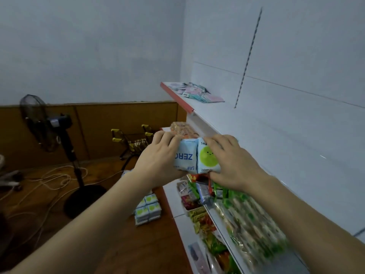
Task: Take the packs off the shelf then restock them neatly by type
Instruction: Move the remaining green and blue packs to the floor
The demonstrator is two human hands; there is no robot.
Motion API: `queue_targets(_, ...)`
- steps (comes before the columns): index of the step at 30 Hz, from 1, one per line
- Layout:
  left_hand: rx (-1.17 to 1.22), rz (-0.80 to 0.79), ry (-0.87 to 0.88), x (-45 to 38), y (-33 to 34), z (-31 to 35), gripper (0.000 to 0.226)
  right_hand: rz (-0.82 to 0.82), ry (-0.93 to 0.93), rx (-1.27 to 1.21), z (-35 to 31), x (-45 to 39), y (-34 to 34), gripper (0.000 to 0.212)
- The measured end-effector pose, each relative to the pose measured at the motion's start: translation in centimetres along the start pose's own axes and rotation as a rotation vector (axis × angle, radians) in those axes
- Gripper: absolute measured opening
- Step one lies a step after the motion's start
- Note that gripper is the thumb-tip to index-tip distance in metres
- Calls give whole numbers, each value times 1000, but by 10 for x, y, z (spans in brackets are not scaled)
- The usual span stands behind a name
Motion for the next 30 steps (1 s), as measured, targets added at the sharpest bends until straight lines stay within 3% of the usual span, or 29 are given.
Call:
queue_targets(19, -21, -270, -304, -101, 168, -212, 106, -189, -260, -152, 7, -296, 193, 98)
queue_targets(30, 74, -372, -330, -171, 304, -359, 102, -328, -238, -161, -1, -460, 330, 95)
Point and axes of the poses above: each hand's wrist, its own x-axis away from the middle knuckle, its own y-axis out of the palm, z = x × y, the point moved 1 cm from there along -x, towards the middle knuckle, and after that the axes turned 5 degrees about -x, right-handed, at the moved point
